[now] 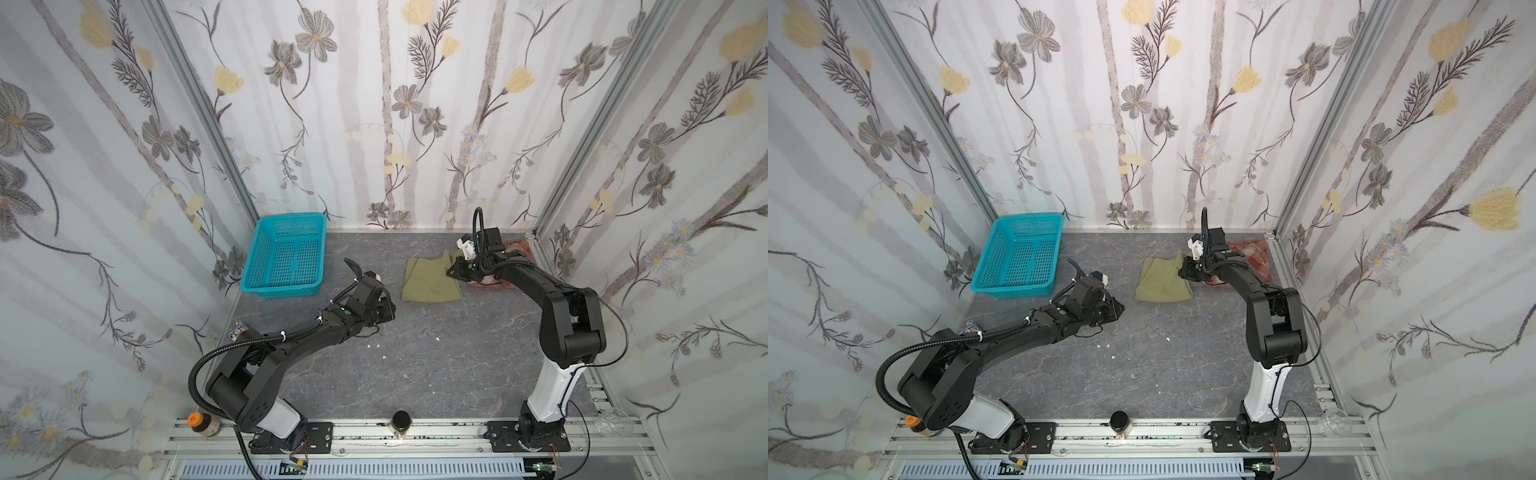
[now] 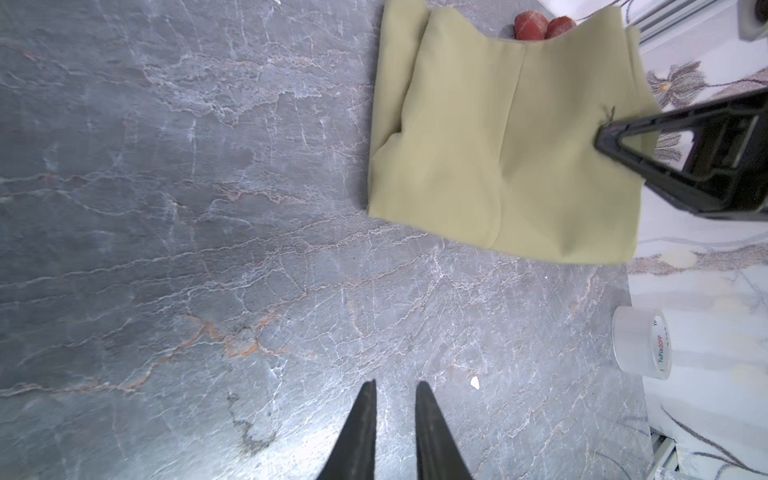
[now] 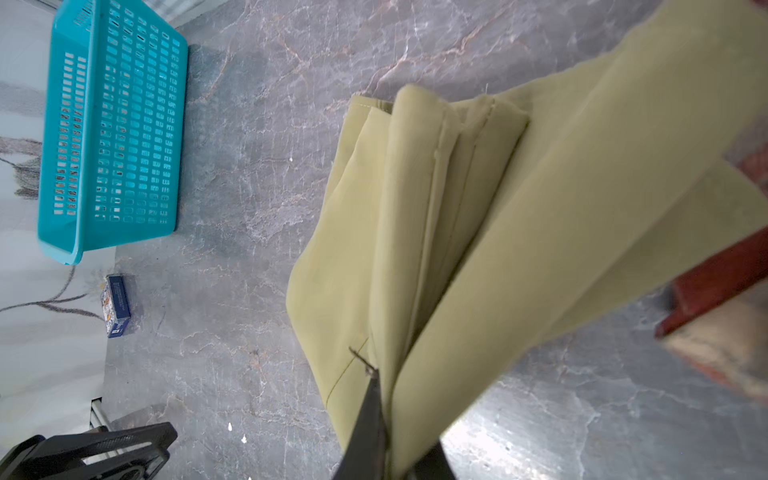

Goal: Fold and stack the skirts
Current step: 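Lift the folded green skirt with the right gripper and carry it onto the plaid skirt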

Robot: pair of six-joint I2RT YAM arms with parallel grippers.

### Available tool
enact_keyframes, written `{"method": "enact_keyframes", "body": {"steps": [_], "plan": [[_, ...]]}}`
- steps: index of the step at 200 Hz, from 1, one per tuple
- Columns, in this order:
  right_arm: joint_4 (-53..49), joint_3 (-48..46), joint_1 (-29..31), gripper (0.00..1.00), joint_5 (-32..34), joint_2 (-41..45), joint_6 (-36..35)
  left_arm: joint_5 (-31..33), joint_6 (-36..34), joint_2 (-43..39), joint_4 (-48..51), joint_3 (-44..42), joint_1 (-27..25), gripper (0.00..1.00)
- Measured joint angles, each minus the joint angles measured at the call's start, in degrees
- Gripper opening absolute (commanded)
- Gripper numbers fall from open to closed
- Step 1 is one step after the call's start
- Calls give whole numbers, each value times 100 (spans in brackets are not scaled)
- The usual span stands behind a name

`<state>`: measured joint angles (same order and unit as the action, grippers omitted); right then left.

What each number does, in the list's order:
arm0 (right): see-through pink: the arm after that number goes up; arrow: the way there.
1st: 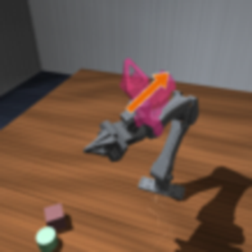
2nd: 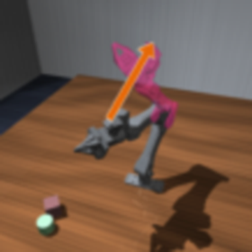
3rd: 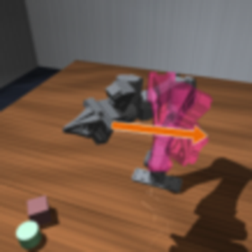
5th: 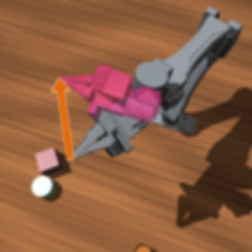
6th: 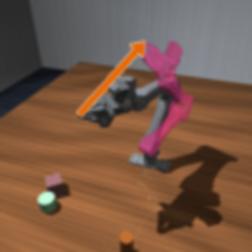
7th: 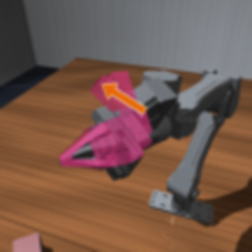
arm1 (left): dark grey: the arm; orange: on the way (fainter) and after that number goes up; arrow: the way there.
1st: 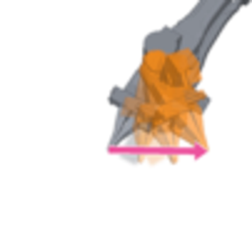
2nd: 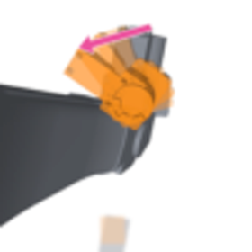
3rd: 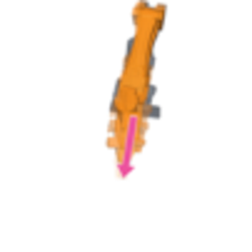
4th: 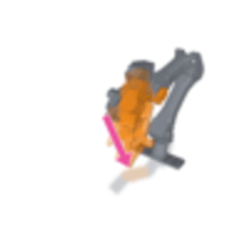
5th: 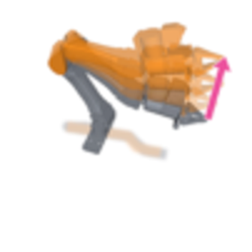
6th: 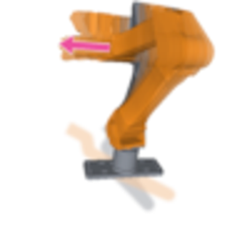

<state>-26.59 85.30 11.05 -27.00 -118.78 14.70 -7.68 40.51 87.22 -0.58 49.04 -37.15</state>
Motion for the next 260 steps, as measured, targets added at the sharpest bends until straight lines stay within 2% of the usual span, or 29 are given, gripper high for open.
{"method": "enact_keyframes", "body": {"steps": [50, 102, 134, 191, 260], "plan": [[-1099, 1554, -348, 0, -35, -658, -721, 0, -4, 13, -2, -7, 59, 20], [-2004, 2979, -922, 0, -337, -1217, -1362, -22, -15, 140, 0, 68, 114, 20], [-2562, 3676, -1032, 0, -546, -1432, -1832, -111, -20, 284, 0, 144, 120, 21], [-2892, 4041, -1633, 0, -966, -1580, -2177, -286, 24, 448, 0, 291, 136, 21], [-3126, 4804, -2055, 0, -1558, -1969, -2430, -396, 157, 522, 81, 476, 188, 21]]}}
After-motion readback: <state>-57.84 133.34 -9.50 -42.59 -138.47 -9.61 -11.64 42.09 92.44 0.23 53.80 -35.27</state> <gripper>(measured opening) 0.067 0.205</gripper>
